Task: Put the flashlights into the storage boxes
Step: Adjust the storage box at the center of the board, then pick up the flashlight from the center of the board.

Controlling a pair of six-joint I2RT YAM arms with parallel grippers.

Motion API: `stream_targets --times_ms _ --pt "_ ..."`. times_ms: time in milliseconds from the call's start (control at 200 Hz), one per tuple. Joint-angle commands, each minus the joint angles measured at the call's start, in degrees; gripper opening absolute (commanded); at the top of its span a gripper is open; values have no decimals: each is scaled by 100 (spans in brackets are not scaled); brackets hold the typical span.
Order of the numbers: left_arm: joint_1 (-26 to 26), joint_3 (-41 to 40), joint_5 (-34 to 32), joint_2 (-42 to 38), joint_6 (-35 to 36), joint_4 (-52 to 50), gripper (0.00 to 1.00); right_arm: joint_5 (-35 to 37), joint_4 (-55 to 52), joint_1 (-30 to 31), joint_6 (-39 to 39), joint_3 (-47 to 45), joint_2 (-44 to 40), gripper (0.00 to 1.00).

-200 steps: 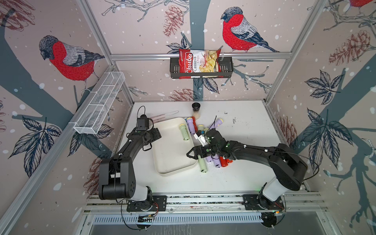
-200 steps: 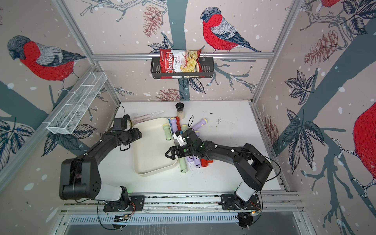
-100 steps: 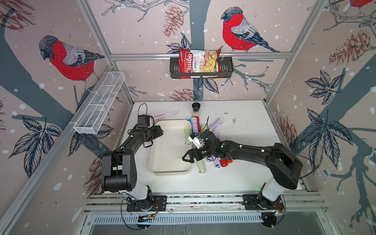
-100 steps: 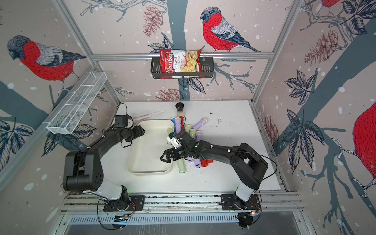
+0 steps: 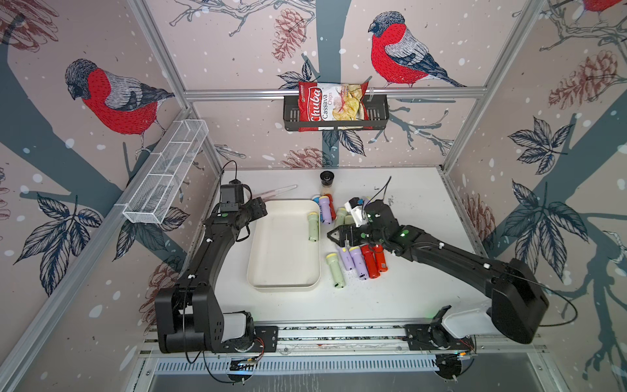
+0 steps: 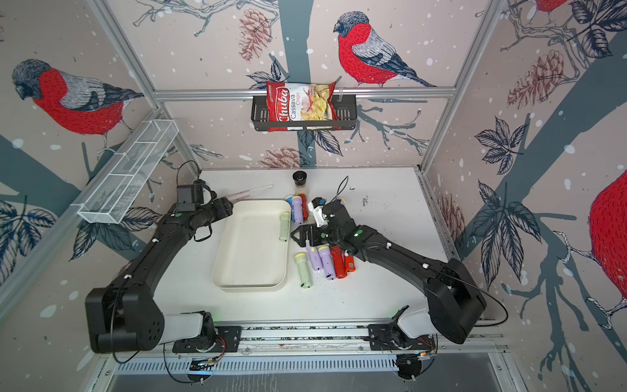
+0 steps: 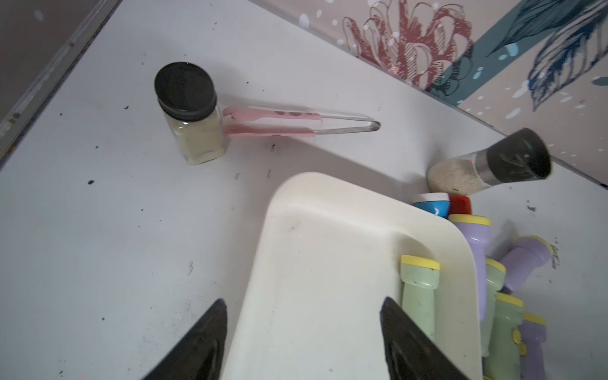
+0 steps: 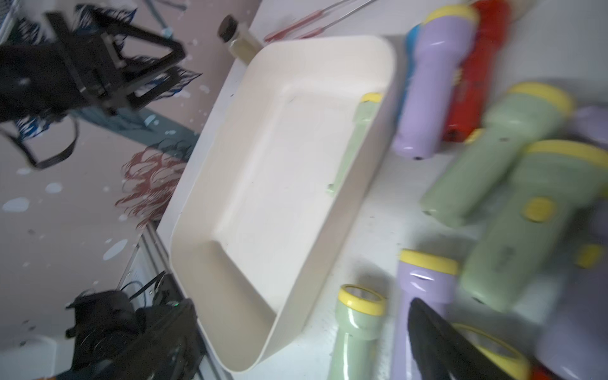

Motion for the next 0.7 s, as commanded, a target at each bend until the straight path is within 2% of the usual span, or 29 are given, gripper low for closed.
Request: stream_targets --times_ms 0,155,330,695 --pt "-328 -5 153 -152 218 -55 73 262 -688 -480 -228 -34 -236 99" --pt "-858 -45 149 -238 78 11 72 311 -1356 -1311 -494 -116 -484 99" --pt "-1370 -91 8 -254 -40 152 71 519 -2136 -2067 -669 -224 -257 99" --pt "-1764 -73 45 -9 -110 347 71 692 -2552 -2258 -652 -737 -328 99"
